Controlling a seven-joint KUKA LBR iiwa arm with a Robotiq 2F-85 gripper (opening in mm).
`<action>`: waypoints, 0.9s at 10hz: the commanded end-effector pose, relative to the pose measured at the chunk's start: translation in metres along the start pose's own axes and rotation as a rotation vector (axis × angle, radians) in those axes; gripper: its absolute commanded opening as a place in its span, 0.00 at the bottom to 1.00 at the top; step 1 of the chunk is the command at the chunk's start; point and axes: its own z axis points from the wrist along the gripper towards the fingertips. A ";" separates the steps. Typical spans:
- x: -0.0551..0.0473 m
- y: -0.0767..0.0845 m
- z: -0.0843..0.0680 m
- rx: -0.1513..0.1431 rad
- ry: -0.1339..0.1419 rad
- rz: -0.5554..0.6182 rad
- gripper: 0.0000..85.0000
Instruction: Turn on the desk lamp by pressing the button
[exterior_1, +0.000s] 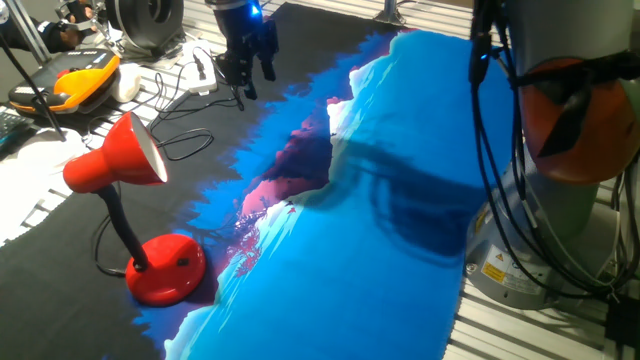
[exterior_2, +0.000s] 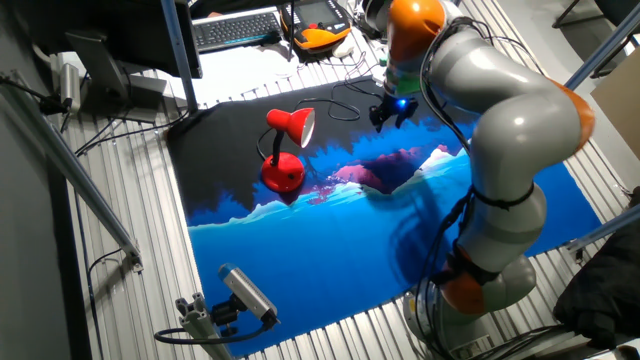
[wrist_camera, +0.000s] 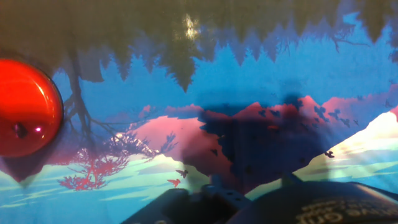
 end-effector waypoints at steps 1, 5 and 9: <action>0.000 0.000 0.000 0.000 0.000 0.000 0.00; 0.001 0.000 0.000 0.001 -0.008 -0.003 0.00; 0.001 0.000 0.000 0.000 -0.008 -0.001 0.00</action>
